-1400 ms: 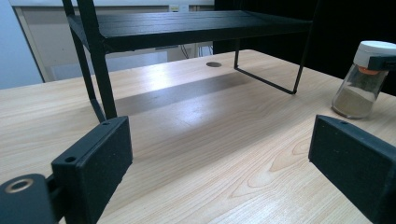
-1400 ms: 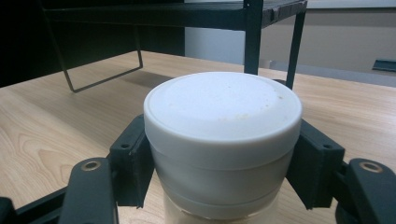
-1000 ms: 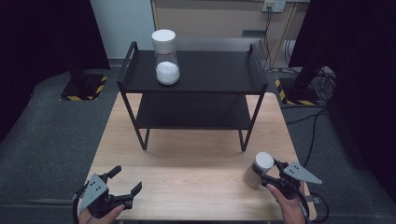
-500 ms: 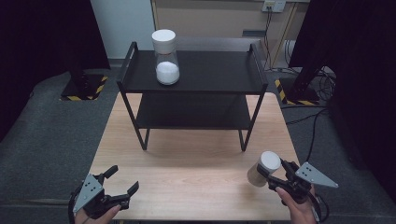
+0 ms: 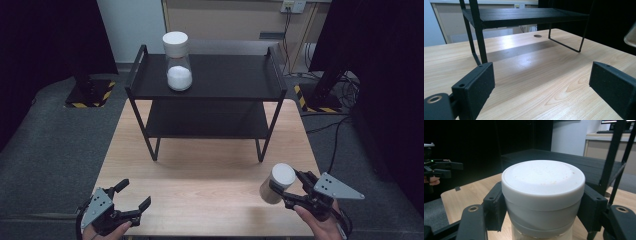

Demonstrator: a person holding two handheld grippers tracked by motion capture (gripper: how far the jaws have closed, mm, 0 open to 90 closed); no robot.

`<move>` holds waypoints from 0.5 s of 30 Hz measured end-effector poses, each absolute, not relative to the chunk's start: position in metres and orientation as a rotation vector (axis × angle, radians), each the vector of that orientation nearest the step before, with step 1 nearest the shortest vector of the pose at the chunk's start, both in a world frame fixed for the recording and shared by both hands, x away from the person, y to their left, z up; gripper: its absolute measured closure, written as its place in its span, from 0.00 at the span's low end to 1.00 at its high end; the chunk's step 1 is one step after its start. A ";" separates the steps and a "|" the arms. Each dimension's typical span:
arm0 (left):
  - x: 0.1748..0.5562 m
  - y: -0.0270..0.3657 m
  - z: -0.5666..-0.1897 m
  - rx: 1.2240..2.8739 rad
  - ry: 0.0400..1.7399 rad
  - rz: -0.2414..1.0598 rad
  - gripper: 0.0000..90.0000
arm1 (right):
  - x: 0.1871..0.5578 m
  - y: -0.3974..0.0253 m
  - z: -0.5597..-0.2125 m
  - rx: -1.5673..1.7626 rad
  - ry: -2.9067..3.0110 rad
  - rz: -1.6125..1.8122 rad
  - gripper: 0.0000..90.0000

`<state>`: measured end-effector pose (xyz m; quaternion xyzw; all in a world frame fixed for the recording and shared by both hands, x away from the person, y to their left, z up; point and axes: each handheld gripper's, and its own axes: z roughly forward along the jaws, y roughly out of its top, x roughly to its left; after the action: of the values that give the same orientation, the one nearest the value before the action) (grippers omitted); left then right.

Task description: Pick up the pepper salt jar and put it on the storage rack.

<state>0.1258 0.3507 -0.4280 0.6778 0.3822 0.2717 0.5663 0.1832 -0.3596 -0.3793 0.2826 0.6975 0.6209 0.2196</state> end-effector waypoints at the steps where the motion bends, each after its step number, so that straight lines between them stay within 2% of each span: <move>1: 0.126 0.351 -0.428 1.595 0.900 0.639 0.05 | 0.184 -0.359 -0.377 0.780 1.932 1.718 0.38; 15: 0.125 0.356 -0.429 1.584 0.913 0.640 0.05 | 0.200 -0.351 -0.347 0.777 1.920 1.705 0.38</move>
<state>0.1253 0.3562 -0.4290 0.6737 0.3885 0.2724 0.5665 0.2002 -0.3509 -0.3468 0.2821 0.6970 0.6189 0.2272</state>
